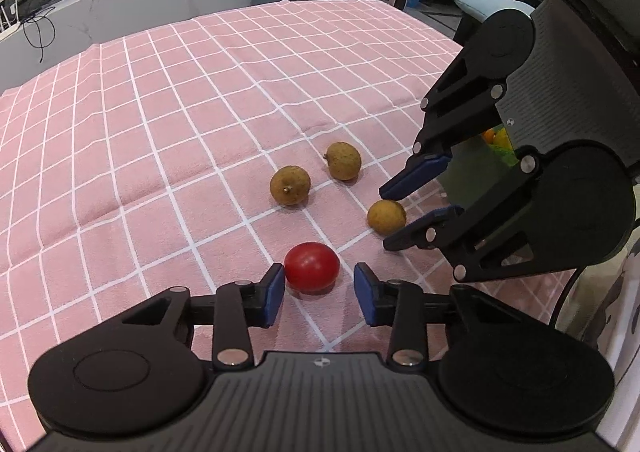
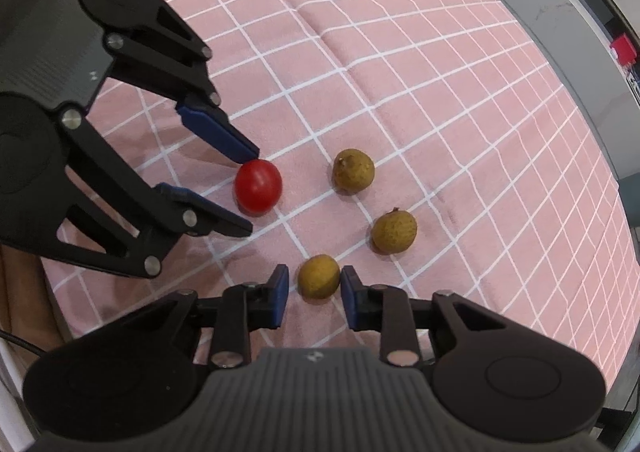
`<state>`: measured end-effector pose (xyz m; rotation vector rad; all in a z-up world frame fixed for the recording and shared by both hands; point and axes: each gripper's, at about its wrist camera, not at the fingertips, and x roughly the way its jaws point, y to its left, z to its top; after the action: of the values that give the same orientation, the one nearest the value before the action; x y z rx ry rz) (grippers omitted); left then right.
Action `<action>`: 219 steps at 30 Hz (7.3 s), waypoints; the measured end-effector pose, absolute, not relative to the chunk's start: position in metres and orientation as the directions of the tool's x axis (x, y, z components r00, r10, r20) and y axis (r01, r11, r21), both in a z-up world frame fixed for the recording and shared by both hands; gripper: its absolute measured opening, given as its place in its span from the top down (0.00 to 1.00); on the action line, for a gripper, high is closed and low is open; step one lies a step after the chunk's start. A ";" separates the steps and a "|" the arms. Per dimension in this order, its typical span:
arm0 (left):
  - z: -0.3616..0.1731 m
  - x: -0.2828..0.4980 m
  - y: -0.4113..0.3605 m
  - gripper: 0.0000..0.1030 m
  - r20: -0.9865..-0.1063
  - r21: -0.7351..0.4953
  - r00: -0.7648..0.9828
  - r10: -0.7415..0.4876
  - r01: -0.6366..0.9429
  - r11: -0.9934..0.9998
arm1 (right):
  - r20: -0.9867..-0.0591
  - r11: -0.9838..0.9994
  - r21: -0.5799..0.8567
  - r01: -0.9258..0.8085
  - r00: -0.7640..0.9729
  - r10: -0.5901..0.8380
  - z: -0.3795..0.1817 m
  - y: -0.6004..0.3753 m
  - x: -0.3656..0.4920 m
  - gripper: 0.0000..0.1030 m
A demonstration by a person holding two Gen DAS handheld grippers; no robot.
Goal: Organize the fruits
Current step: 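Grasp a kiwi with the right gripper while the left gripper grasps the red tomato, then carry the kiwi and tomato into the colander and open both grippers, then move both grippers back over the last two kiwis, then grasp a kiwi with the right gripper while the left gripper grasps the other kiwi, then carry both kiwis over the colander, lower them in and open both grippers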
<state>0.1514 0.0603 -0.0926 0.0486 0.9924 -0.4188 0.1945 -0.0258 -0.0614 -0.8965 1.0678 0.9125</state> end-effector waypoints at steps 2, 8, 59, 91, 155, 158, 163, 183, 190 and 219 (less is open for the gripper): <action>-0.094 0.152 0.061 0.60 -0.823 -0.148 0.473 -0.316 0.358 0.922 | -0.961 0.368 -0.146 -0.918 0.220 0.166 -0.062 -0.026 0.197 0.80; -0.096 0.155 0.060 0.67 -0.825 -0.148 0.474 -0.309 0.347 0.926 | -0.960 0.385 -0.154 -0.910 0.230 0.159 -0.066 -0.025 0.198 0.81; -0.026 0.192 -0.051 0.70 -0.702 -0.379 0.439 -0.561 0.437 0.816 | -0.833 0.893 -0.084 -0.443 0.523 0.182 0.007 -0.211 0.179 0.82; -0.042 0.202 -0.079 0.58 -0.775 -0.259 0.432 -0.461 0.448 0.855 | -0.837 0.919 0.005 -0.395 0.502 0.220 -0.037 -0.222 0.219 0.80; -0.072 0.171 0.076 0.48 -0.714 -0.199 0.600 -0.362 0.322 0.926 | -0.891 0.547 -0.213 -0.810 0.390 0.231 -0.031 -0.042 0.209 0.65; -0.081 0.179 0.077 0.55 -0.729 -0.221 0.585 -0.357 0.293 0.930 | -0.910 0.562 -0.174 -0.809 0.350 0.223 -0.043 -0.042 0.222 0.68; -0.087 0.187 0.082 0.59 -0.731 -0.272 0.574 -0.368 0.250 0.930 | -0.922 0.553 -0.149 -0.820 0.317 0.222 -0.058 -0.042 0.232 0.70; -0.099 0.205 0.074 0.71 -0.755 -0.300 0.532 -0.382 0.237 0.924 | -0.919 0.554 -0.111 -0.825 0.298 0.259 -0.075 -0.040 0.247 0.79; -0.096 0.202 0.073 0.71 -0.755 -0.291 0.539 -0.374 0.236 0.927 | -0.916 0.570 -0.132 -0.811 0.320 0.243 -0.072 -0.039 0.244 0.79; 0.025 0.099 0.014 0.71 -0.662 -0.154 0.686 -0.304 0.272 0.950 | -0.696 0.774 -0.040 -0.632 0.573 0.433 0.061 -0.131 0.115 0.79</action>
<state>0.0994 0.0137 0.0248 -0.0445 0.7490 -0.3227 0.1151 -0.1306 0.0611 -0.2997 0.7263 0.6351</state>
